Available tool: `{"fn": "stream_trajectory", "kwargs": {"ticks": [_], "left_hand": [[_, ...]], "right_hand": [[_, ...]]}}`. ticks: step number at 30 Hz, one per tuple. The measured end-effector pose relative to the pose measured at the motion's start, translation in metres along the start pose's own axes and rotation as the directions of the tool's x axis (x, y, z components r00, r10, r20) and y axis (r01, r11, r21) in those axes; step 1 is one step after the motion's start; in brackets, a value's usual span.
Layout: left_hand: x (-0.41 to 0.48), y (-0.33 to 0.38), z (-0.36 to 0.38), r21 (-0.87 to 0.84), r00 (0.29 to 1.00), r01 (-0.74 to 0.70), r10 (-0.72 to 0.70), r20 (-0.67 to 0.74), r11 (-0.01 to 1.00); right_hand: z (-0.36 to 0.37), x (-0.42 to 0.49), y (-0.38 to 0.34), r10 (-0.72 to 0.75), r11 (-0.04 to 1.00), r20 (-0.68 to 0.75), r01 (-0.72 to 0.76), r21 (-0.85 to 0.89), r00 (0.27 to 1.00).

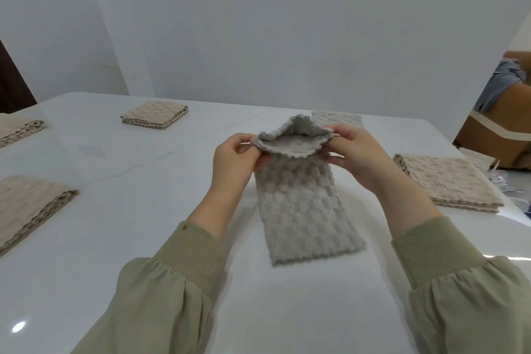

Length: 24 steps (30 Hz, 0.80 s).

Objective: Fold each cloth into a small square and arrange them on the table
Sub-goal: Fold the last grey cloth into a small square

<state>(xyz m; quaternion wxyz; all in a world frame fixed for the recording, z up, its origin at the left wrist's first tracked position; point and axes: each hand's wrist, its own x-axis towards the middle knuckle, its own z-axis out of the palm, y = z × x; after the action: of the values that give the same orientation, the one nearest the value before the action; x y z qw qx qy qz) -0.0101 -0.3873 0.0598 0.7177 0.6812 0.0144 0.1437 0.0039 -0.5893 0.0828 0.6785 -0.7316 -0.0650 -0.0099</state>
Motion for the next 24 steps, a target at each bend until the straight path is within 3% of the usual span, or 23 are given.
{"fn": "stream_trajectory", "kwargs": {"ticks": [3,7,10,14,20,24], "left_hand": [[-0.001,-0.003,0.002,-0.200,0.987,0.160,-0.152,0.055,0.967],[-0.006,-0.015,0.000,-0.450,0.900,0.427,-0.418,0.126,0.784],[-0.013,-0.026,0.001,-0.290,0.894,0.448,-0.419,0.158,0.846],[-0.027,-0.028,0.000,-0.164,0.917,0.379,-0.347,0.194,0.911],[-0.051,-0.028,-0.008,0.074,0.939,0.257,-0.267,0.217,0.964],[-0.055,-0.030,-0.012,0.196,0.939,0.231,-0.271,0.214,0.953]], "right_hand": [[0.008,0.002,0.014,0.074,0.982,-0.014,-0.071,0.178,0.997],[0.019,-0.005,0.044,0.219,0.934,-0.212,-0.141,0.329,0.952],[0.019,-0.015,0.056,0.101,0.989,-0.377,-0.052,0.138,0.921],[0.016,-0.028,0.055,0.016,1.000,-0.461,-0.018,0.001,0.887],[0.011,-0.052,0.059,-0.129,0.970,-0.450,0.017,-0.244,0.884],[0.009,-0.063,0.064,-0.130,0.918,-0.400,-0.042,-0.394,0.907]]}}
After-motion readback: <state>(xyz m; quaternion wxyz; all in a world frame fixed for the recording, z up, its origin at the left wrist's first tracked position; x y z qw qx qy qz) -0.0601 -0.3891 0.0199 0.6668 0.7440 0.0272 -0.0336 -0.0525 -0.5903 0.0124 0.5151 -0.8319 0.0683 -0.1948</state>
